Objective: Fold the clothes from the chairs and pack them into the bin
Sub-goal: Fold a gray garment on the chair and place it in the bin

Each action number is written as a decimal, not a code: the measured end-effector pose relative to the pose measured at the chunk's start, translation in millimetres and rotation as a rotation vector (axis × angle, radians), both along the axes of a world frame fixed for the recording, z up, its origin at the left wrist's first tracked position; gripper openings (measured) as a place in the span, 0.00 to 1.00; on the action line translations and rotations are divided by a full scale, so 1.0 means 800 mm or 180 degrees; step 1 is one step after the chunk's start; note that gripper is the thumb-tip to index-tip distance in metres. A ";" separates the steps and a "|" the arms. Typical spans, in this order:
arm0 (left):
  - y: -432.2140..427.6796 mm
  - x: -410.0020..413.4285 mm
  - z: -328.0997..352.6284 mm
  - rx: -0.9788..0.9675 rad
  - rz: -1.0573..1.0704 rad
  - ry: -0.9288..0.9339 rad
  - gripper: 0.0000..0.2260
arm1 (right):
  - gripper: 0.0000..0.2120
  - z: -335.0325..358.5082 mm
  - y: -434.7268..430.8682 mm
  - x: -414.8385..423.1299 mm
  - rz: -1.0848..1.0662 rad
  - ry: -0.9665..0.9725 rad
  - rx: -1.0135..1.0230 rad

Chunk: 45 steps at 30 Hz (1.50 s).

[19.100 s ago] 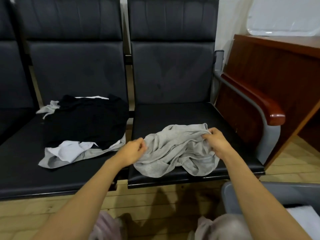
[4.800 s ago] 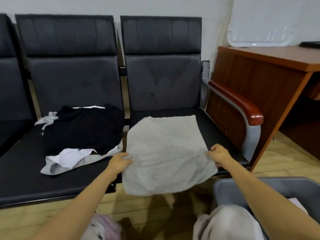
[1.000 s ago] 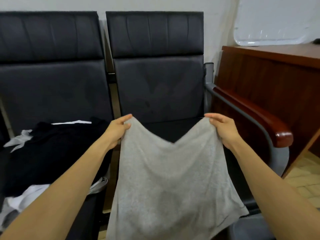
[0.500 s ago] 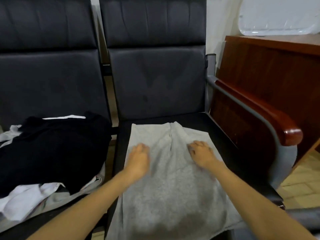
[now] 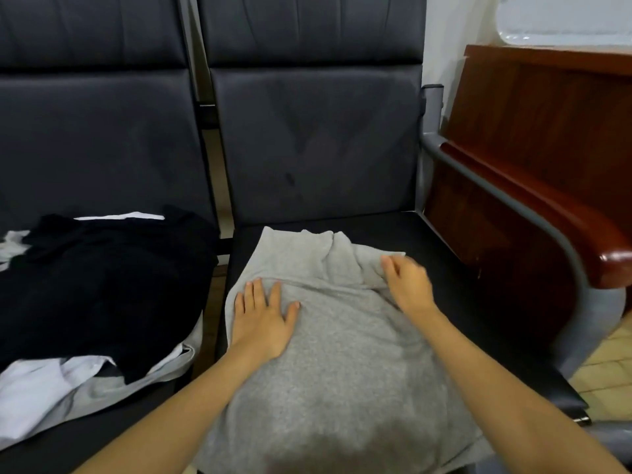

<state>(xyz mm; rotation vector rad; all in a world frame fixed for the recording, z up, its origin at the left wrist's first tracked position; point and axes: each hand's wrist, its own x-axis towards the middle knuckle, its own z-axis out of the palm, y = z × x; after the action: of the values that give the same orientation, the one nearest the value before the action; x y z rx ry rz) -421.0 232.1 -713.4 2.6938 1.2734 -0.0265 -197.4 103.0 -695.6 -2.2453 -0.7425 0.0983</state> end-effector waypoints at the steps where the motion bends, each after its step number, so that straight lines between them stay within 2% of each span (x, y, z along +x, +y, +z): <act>1: 0.000 0.000 -0.001 0.0017 -0.0003 0.0015 0.30 | 0.13 0.003 0.011 0.009 -0.0240 -0.0111 -0.0202; 3: 0.000 -0.001 -0.001 0.0035 -0.0009 0.0082 0.30 | 0.26 0.004 0.028 0.026 -0.0298 -0.0025 -0.1027; 4: 0.000 0.000 -0.001 0.0032 -0.0018 0.0116 0.30 | 0.28 0.006 0.035 0.032 -0.0289 0.0094 -0.1295; 5: 0.000 0.000 0.000 0.0025 -0.0029 0.0147 0.30 | 0.26 0.007 0.041 0.039 -0.0276 0.0225 -0.1312; 7: -0.001 0.001 0.002 0.0024 -0.0047 0.0201 0.30 | 0.13 0.017 0.047 0.042 -0.0259 0.0288 -0.0688; 8: -0.002 0.001 0.002 0.0017 -0.0055 0.0222 0.30 | 0.08 0.021 0.049 0.039 -0.0225 -0.0027 -0.0296; 10: -0.003 0.001 0.004 0.0008 -0.0068 0.0224 0.30 | 0.05 0.030 0.044 0.023 0.0065 -0.1335 0.0126; 12: -0.003 0.002 0.004 -0.0019 -0.0061 0.0197 0.30 | 0.10 0.027 0.034 0.011 0.0743 -0.2412 0.0066; 13: -0.004 0.002 0.004 -0.0021 -0.0062 0.0200 0.30 | 0.10 0.019 0.028 0.007 0.1125 -0.2579 -0.0049; 16: -0.004 0.001 0.004 -0.0016 -0.0083 0.0186 0.30 | 0.03 -0.007 0.004 -0.005 0.2009 -0.2292 -0.0395; 19: -0.004 0.001 0.005 -0.0023 -0.0069 0.0129 0.30 | 0.07 -0.019 -0.011 -0.018 0.2326 -0.1688 -0.0431; 21: -0.006 0.000 0.005 -0.0038 -0.0055 0.0157 0.30 | 0.10 -0.018 -0.011 -0.024 0.1980 -0.1014 -0.0254; 24: -0.001 0.005 0.015 0.0362 -0.0155 0.0280 0.28 | 0.18 0.004 0.009 -0.026 0.0605 -0.0242 0.0171; 26: 0.016 0.017 0.027 0.0662 -0.0312 -0.0001 0.23 | 0.26 0.022 0.030 -0.019 -0.0011 0.0193 0.0192; 27: 0.027 0.024 0.031 0.0631 -0.0402 -0.0355 0.20 | 0.26 0.026 0.041 -0.014 -0.0088 0.0359 0.0134; 29: 0.050 0.039 0.030 0.0296 -0.0621 -0.1019 0.16 | 0.14 0.028 0.059 -0.007 -0.0030 0.0465 -0.0143; 30: 0.059 0.046 0.026 0.0143 -0.0769 -0.1076 0.16 | 0.07 0.028 0.066 -0.005 0.0011 0.0402 -0.0296; 31: 0.066 0.051 0.021 0.0046 -0.0928 -0.0984 0.17 | 0.02 0.030 0.072 -0.002 0.0064 0.0373 -0.0384; 34: 0.079 0.061 0.001 -0.0025 -0.1105 -0.0538 0.22 | 0.02 0.044 0.077 0.020 0.0234 0.0838 -0.0075; 35: 0.083 0.064 -0.003 -0.0079 -0.1035 -0.0419 0.24 | 0.06 0.051 0.075 0.031 0.0152 0.0800 0.0030; 38: 0.088 0.074 0.000 -0.0187 -0.0640 -0.0024 0.28 | 0.22 0.055 0.064 0.056 -0.0260 -0.0123 0.0204; 40: 0.087 0.085 0.005 -0.0146 -0.0347 0.0118 0.29 | 0.31 0.048 0.058 0.048 -0.0171 -0.0533 -0.0126; 41: 0.084 0.090 0.008 -0.0100 -0.0225 0.0175 0.29 | 0.32 0.042 0.055 0.039 -0.0089 -0.0846 -0.0416; 43: 0.074 0.094 0.014 -0.0027 -0.0029 0.0262 0.28 | 0.28 0.030 0.047 0.013 0.0270 -0.1307 -0.0921; 45: 0.058 0.089 0.016 -0.0107 0.0072 0.0188 0.28 | 0.23 0.022 0.037 -0.020 0.0693 -0.1116 -0.1337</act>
<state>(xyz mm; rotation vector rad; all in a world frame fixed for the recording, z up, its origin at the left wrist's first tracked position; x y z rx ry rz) -349.5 278.8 -700.9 2.6687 1.3079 -0.1243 -213.8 132.2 -678.1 -2.6053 -1.2512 -0.0418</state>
